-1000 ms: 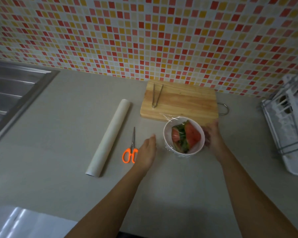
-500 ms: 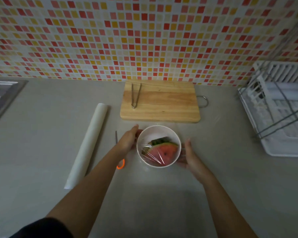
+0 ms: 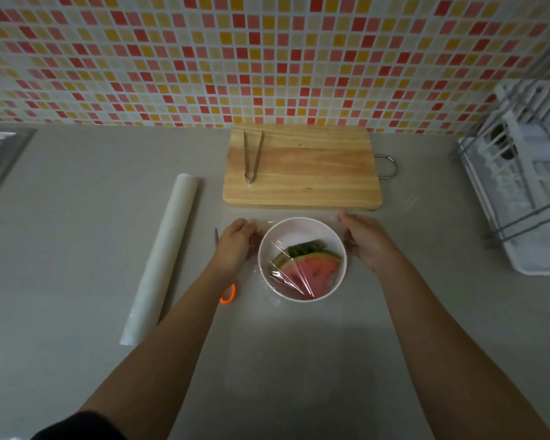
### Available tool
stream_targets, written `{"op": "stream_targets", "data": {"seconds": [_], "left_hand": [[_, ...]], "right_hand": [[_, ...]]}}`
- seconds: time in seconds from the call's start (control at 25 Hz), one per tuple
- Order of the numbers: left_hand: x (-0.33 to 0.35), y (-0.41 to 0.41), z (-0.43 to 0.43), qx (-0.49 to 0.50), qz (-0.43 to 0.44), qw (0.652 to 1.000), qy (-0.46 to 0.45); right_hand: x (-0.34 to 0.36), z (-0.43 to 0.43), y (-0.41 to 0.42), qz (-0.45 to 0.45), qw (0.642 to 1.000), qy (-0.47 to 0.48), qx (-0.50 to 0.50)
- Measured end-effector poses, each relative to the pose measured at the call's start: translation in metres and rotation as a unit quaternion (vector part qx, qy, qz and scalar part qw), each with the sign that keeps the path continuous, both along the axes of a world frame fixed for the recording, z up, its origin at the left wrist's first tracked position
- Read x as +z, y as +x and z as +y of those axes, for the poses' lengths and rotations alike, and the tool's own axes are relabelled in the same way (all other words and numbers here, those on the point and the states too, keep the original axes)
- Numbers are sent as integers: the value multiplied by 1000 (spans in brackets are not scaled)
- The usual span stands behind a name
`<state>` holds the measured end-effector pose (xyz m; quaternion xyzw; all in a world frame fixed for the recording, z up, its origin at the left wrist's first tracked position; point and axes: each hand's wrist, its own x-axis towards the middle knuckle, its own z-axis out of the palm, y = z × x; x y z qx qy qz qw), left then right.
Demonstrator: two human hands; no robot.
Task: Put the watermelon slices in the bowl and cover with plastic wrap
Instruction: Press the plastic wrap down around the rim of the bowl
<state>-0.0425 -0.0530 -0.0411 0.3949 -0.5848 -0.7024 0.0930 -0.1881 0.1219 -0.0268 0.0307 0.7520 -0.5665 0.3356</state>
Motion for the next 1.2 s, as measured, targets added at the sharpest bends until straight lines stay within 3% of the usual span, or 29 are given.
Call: {"op": "stream_targets", "data": {"seconds": [0.08,0.2,0.28,0.4,0.52,0.68,0.8,0.92,1.04,1.2], "left_hand": [[1,1,0,14,0,1000,24],[8,-1,0,-58,-42,997,33],[14,-4,1,-82,-92,989,-84],[19,-6,8,-67,-115,943,-306],[17,-7,11,-74,-104,911,-392],[12,-9,10,-48,-73,926,-368],[8,-7,4,-61,-79,930,-354],[6,-8,3,-71,-61,954,-285],[7,-7,5,-13,-77,982,-172],[10,-6,4,-51,-83,976,-193]], "right_hand": [[5,-1,0,-38,999,-38,4],[13,-2,2,-112,988,-43,94],[12,-2,4,-36,991,9,127],[1,-2,7,114,990,45,75],[-5,-8,13,180,980,77,38],[-8,-19,17,196,979,59,-16],[-10,-17,12,159,986,30,-36],[-10,-13,4,97,994,50,10],[-5,-8,-1,29,993,55,101],[-3,-4,-2,50,991,34,119]]}}
